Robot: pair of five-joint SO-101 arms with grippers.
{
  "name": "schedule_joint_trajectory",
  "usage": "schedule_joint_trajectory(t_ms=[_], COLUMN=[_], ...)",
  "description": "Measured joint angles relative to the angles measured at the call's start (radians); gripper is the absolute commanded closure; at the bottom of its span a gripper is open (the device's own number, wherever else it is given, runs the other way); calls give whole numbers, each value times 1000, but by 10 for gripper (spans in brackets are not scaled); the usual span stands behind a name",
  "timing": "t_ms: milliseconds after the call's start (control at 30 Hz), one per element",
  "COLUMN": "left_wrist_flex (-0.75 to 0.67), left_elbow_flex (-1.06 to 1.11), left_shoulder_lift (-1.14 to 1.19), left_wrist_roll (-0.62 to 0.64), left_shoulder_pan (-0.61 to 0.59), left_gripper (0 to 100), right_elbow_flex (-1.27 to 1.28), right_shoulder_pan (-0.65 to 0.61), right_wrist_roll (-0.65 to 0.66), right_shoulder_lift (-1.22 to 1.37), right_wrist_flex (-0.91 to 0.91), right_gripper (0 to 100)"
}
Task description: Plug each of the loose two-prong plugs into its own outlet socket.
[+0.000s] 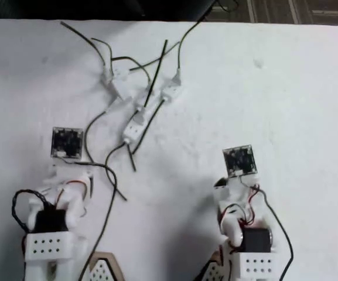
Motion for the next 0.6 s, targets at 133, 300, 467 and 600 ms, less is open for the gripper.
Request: schedule_joint_trajectory(t_ms=[133,300,467,600], left_wrist_flex=[28,143,170,172], left_elbow_flex=[5,71,69,91], left_shoulder_lift=[-101,-379,-413,-427], left_wrist_roll=[0,0,0,0], left_shoulder_pan=[-9,-9,-6,15], left_gripper=[980,979,978,977], right_elbow_flex=[5,5,5,5], right_shoulder_pan=[-6,-6,-6,-6], right_wrist_roll=[-6,-6,-6,-6], right_shoulder_lift=[-15,-18,-18,-18], right_wrist_flex=[-6,-5,49,143], right_gripper=[981,981,981,981])
